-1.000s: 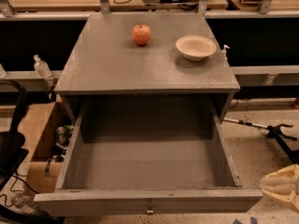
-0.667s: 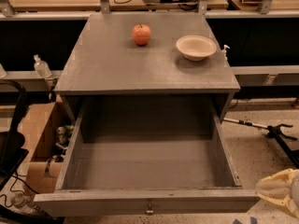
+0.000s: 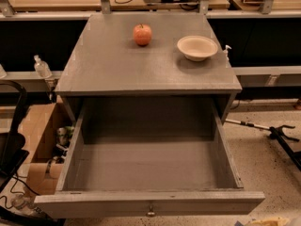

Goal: Close top drawer

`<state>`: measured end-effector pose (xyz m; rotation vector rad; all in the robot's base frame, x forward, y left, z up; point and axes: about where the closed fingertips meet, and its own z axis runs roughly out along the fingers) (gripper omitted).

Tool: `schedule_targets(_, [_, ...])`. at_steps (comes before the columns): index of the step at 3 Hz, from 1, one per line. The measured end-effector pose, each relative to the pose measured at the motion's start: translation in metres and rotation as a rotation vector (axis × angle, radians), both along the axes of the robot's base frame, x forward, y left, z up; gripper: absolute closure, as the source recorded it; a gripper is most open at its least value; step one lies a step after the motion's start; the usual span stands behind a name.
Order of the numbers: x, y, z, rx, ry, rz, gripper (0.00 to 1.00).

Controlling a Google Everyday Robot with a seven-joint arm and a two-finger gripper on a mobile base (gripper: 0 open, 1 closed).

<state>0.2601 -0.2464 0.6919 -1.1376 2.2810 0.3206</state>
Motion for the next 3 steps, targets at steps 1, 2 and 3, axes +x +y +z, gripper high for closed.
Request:
schedule_targets(1, [0.002, 0.009, -0.035, 0.108, -0.04, -0.01, 1.0])
schedule_targets(2, [0.025, 0.021, -0.059, 0.173, -0.096, 0.028, 1.0])
schedule_targets(3, [0.052, 0.03, -0.072, 0.209, -0.144, 0.062, 1.0])
